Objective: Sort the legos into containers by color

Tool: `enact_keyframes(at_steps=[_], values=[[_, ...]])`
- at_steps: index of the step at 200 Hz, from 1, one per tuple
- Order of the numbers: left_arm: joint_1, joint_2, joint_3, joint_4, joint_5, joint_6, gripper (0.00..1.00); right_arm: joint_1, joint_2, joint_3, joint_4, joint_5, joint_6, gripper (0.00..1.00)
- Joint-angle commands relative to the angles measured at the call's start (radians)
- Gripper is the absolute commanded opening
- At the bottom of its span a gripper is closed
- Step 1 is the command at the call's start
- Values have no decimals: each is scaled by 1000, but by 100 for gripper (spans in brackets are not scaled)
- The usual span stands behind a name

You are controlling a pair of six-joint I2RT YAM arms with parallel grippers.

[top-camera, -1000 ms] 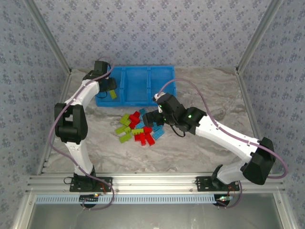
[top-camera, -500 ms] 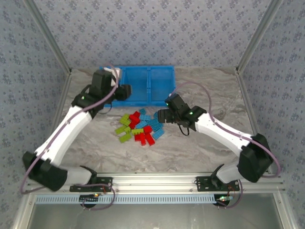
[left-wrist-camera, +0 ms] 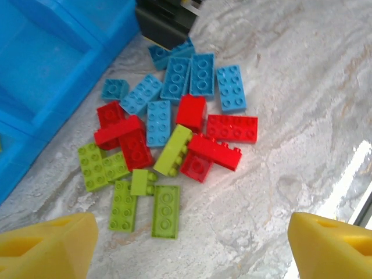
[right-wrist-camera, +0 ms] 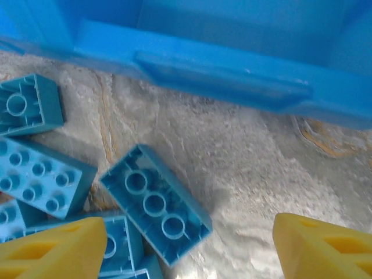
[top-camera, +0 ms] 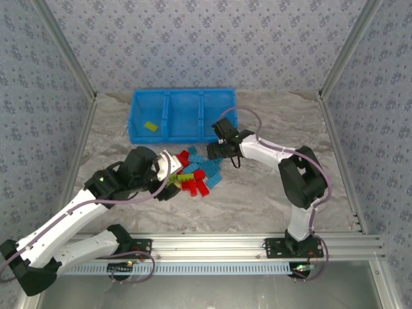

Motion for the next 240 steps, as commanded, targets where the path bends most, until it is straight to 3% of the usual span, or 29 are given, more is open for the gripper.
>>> enact_keyframes(at_steps=[1, 46, 127, 168, 201, 240], values=[[-2, -9, -18, 54, 45, 57, 89, 0, 47, 38, -3, -47, -20, 76], [-2, 0, -37, 57, 54, 55, 95, 0, 115, 55, -1, -80, 6, 75], [-2, -10, -59, 61, 41, 54, 99, -5, 139, 58, -39, -23, 27, 50], [-2, -14, -68, 59, 25, 51, 99, -2, 88, 9, -34, -42, 16, 54], [-3, -12, -71, 63, 18, 56, 99, -14, 85, -5, -41, -15, 26, 28], [-3, -41, -88, 83, 14, 59, 99, 1, -50, -14, -59, 28, 3, 27]])
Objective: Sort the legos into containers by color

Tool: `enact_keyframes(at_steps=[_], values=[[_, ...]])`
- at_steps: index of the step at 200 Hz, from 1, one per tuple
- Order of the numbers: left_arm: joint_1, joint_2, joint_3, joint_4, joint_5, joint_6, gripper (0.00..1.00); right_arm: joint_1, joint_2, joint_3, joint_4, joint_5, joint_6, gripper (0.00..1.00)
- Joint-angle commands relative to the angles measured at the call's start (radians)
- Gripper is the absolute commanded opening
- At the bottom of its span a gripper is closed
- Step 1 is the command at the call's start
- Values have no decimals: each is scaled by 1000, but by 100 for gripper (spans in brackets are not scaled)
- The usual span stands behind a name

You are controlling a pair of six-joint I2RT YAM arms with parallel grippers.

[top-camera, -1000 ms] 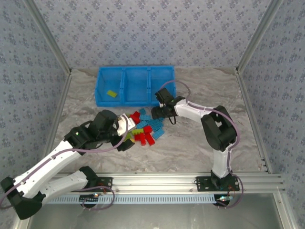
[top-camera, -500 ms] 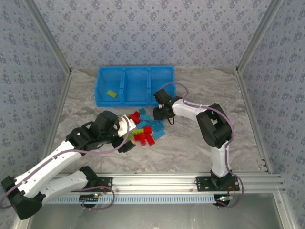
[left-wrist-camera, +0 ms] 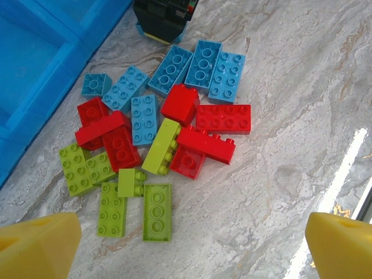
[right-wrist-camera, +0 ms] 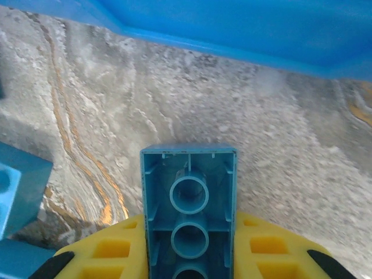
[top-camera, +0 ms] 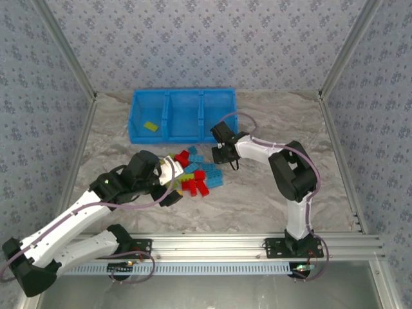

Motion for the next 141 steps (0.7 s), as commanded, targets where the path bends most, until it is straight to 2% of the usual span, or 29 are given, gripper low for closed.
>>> enact_keyframes(at_steps=[1, 34, 53, 95, 122, 141], values=[[-3, -33, -15, 26, -13, 18, 99, 10, -122, -3, -42, 50, -14, 27], [6, -57, -24, 47, -25, 3, 99, 18, -294, 6, -32, 99, -27, 27], [31, -66, -28, 95, -25, -16, 99, -2, -306, 45, -13, 137, -48, 27], [106, -69, -25, 125, 20, -71, 99, -62, -126, 209, 17, 101, -75, 27], [115, -68, -25, 127, 25, -77, 99, -84, -2, 307, 27, 68, -68, 28], [117, -67, -31, 129, 19, -79, 99, -87, 56, 346, 41, 50, -68, 33]])
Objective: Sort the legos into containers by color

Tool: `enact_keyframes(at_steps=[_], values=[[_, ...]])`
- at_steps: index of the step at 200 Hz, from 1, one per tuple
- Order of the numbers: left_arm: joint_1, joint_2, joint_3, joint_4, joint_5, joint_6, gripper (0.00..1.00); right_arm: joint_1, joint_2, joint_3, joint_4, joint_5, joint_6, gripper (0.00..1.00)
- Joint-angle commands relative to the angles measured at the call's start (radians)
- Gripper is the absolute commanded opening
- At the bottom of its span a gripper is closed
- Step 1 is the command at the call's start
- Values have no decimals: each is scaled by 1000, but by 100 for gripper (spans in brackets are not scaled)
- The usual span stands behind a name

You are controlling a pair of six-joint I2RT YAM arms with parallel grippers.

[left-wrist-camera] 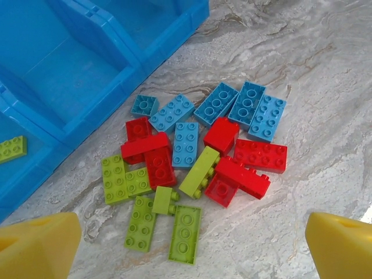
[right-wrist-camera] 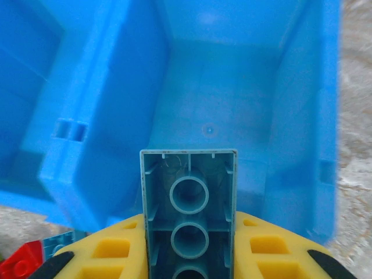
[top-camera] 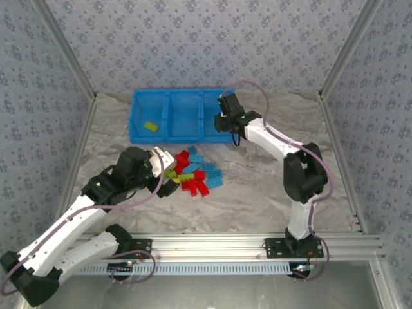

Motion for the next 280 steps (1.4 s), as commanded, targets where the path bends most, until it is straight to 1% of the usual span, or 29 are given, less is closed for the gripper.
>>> enact_keyframes(at_steps=[1, 12, 19, 28, 36, 58, 75, 92, 105, 113, 132, 144, 151, 165, 170, 178, 192, 202, 219, 234, 245, 262, 280], values=[[8, -10, -12, 26, 16, -19, 99, -3, 62, 65, 11, -26, -12, 33], [11, -8, -14, 28, 7, -23, 99, -8, 89, 84, 12, -35, -8, 37], [11, -3, -13, 27, 4, -24, 99, -12, 102, 96, 6, -41, -4, 41], [12, -1, -12, 26, 1, -29, 99, -14, 111, 103, 5, -48, -1, 48], [14, 2, -10, 27, -1, -35, 99, -15, 112, 104, 5, -52, 0, 51], [21, 10, -1, 25, -15, -57, 99, -14, 94, 101, 0, -55, -1, 57], [25, 23, 16, 23, -43, -93, 99, -15, 58, 94, -9, -55, -4, 56], [27, 52, 53, 14, -115, -195, 99, -10, -11, 60, -15, -56, -2, 55], [38, 82, 78, -1, -173, -327, 99, 0, -93, 11, -15, -54, -3, 55], [55, 101, 81, -8, -185, -411, 99, 10, -150, -27, -21, -53, -3, 56], [129, 132, 53, -6, -157, -569, 96, 54, -282, -115, -54, -64, -20, 57], [206, 151, 20, -5, -124, -646, 92, 100, -372, -170, -83, -80, -34, 58], [262, 166, 1, -4, -84, -686, 90, 130, -411, -201, -107, -83, -41, 61], [359, 203, -39, 10, 33, -742, 88, 197, -475, -245, -162, -94, -50, 64], [383, 222, -49, 16, 66, -756, 87, 216, -491, -255, -186, -95, -49, 66], [396, 254, -55, 21, 100, -771, 86, 258, -504, -267, -212, -96, -42, 68], [392, 305, -57, 28, 130, -797, 84, 314, -510, -280, -273, -88, -14, 68], [379, 325, -64, 49, 145, -824, 79, 351, -509, -288, -292, -73, 2, 69], [313, 342, -74, 109, 134, -875, 76, 390, -501, -299, -305, -45, 26, 69], [258, 373, -74, 139, 89, -925, 74, 398, -496, -307, -298, -38, 44, 70], [242, 410, -72, 156, 66, -955, 72, 396, -492, -312, -290, -29, 58, 71], [231, 472, -65, 183, 54, -1000, 72, 395, -492, -319, -282, -13, 68, 77], [207, 532, -52, 220, 53, -1035, 71, 394, -492, -326, -282, -11, 69, 81]])
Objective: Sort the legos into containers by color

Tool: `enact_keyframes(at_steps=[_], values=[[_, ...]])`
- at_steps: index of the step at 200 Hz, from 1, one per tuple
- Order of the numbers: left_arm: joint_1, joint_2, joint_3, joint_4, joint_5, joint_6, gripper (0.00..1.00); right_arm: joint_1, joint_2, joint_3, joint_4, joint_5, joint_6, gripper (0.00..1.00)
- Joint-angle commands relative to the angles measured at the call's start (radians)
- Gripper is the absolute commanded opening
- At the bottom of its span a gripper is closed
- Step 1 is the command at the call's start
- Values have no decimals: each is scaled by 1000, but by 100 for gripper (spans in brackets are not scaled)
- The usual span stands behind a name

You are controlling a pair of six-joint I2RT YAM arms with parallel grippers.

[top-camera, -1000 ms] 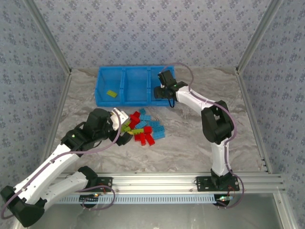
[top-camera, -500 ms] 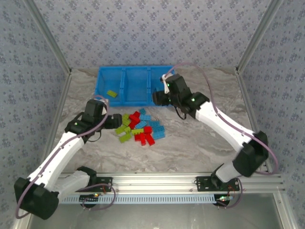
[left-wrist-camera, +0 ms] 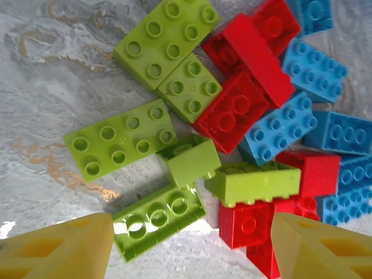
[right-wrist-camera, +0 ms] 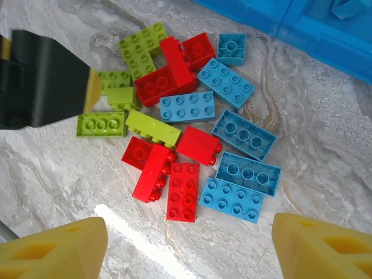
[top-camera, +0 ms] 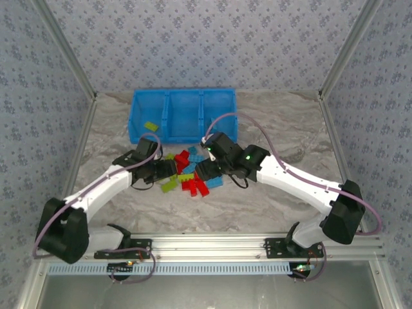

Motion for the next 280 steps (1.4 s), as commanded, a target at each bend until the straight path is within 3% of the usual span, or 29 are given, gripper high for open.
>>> enact_keyframes(at_steps=[1, 83, 156, 200, 235, 256, 280], values=[[-24, 66, 26, 67, -20, -92, 71, -3, 0, -12, -17, 34, 24, 81], [-46, 222, 79, 61, -96, -122, 61, -15, -17, -39, -28, 52, 37, 83], [-45, 241, 69, 45, -94, -102, 43, -19, -20, -43, -23, 52, 43, 83], [-44, 202, 80, -3, -102, -74, 36, -18, -24, -32, -22, 42, 43, 83], [-43, 52, 117, -33, -162, -56, 33, -18, -56, -38, 21, 37, 44, 83], [-4, -4, 176, -49, -235, -23, 31, -24, -64, -35, 24, 54, 48, 83], [111, 26, 267, -40, -246, 9, 31, -29, -70, -41, 24, 64, 56, 83]])
